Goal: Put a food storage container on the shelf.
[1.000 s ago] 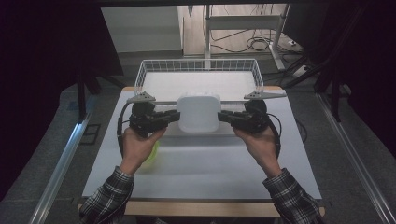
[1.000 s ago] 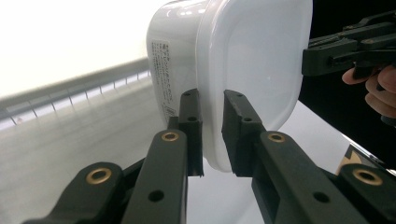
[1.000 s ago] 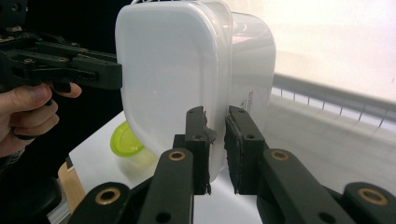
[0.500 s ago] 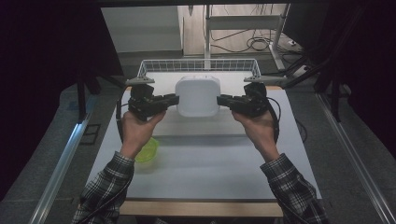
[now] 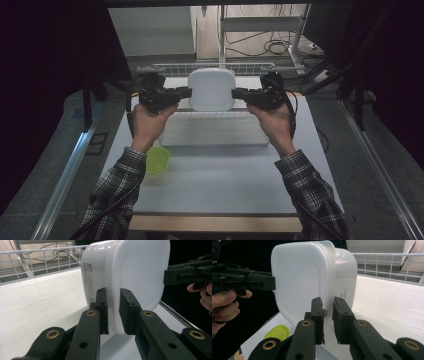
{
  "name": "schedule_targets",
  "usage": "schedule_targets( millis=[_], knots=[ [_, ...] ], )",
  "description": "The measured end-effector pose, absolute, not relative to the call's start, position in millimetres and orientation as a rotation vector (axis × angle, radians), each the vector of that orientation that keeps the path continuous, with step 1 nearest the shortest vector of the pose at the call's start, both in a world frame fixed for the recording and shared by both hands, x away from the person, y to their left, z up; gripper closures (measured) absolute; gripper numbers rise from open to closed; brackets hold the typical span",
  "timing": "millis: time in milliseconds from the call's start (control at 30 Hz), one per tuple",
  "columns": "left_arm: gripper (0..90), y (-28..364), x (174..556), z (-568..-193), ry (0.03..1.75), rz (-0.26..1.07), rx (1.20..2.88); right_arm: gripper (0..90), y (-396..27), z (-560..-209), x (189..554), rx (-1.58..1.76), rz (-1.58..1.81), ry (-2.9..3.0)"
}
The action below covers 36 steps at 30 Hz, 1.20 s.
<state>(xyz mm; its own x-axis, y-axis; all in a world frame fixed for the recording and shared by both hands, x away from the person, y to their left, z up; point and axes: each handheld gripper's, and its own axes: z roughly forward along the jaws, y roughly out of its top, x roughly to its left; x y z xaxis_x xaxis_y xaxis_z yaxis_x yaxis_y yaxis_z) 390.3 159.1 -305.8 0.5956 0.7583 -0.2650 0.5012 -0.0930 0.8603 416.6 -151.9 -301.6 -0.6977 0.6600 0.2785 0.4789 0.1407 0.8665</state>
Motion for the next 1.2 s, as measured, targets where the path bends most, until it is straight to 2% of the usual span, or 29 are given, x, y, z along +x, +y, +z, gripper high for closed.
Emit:
schedule_targets(
  millis=[500,600,700,1200],
  knots=[
    [74.2,156.9,402.8,-312.2,1.035,0.349,1.755,78.3,-148.9,-306.1,433.6,1.176,1.614,2.242],
    [67.4,152.5,401.2,-313.5,1.009,0.409,1.766,76.2,-147.4,-306.4,435.3,1.175,1.612,2.238],
    [65.8,148.1,400.0,-314.1,0.992,0.463,1.782,73.6,-144.8,-306.3,435.3,1.154,1.578,2.225],
    [57.5,143.7,412.9,-316.7,1.0,0.468,1.783,63.6,-136.0,-309.7,443.8,1.13,1.495,2.212]
  ],
)
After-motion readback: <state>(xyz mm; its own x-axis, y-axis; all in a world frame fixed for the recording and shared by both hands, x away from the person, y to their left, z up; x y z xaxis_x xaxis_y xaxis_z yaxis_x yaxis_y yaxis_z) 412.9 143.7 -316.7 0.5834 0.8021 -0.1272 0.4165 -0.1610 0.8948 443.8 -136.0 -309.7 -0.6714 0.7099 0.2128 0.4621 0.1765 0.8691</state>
